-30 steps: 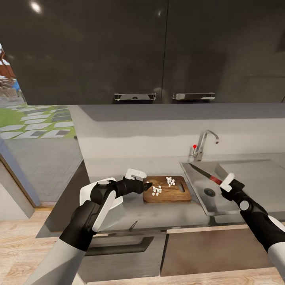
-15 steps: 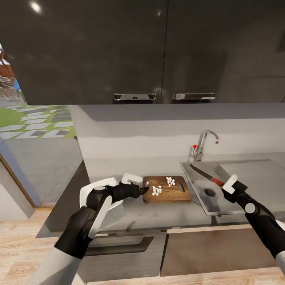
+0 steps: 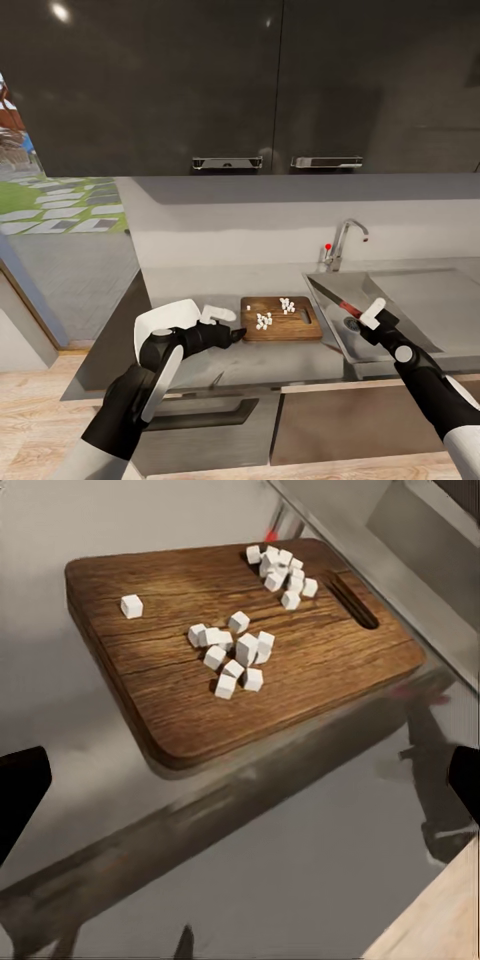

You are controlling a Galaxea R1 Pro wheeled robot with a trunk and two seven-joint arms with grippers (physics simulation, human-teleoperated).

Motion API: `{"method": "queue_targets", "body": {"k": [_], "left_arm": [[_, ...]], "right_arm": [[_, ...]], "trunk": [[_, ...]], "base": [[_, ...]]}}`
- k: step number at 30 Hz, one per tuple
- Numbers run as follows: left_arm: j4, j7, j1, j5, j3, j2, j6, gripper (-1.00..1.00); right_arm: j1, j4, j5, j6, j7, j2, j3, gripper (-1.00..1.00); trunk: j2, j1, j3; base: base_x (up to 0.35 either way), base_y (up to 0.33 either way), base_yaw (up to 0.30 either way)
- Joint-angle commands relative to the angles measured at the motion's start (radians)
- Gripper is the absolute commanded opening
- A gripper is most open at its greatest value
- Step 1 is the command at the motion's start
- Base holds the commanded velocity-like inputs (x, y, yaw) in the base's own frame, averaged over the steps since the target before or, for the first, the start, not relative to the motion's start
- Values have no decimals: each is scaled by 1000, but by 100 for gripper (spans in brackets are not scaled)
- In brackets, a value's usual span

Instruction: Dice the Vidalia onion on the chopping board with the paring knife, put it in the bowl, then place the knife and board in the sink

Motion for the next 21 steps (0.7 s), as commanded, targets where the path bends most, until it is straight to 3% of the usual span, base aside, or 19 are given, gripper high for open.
{"method": "queue_targets", "body": {"k": [1,9,16,17,19,21], "left_arm": [[-6,-3,5,0,3,-1,5,100],[-51,-4,5,-1,47,-1,30,100],[-90,-5,-35,0,87,-3,69,100],[-130,-5,-70,0,101,-4,122,100],[-97,-3,-111,0,104,-11,133,100],[-67,-3,-128,0,105,-16,140,100]], "right_arm": [[-1,-8,2,10,3,5,1,-100],[-2,-53,-44,55,6,14,-13,-100],[-28,-92,-83,94,7,14,-16,-100],[-52,-202,-413,446,7,14,-16,-100],[-91,-204,-474,541,5,14,-17,-100],[-102,-204,-485,577,5,14,-17,-100]], "trunk": [[-2,1,-2],[-2,1,-2],[-2,1,-2],[-2,1,-2],[-2,1,-2],[-2,1,-2]], "base": [[0,0,0],[0,0,0],[0,0,0],[0,0,0],[0,0,0],[0,0,0]]}}
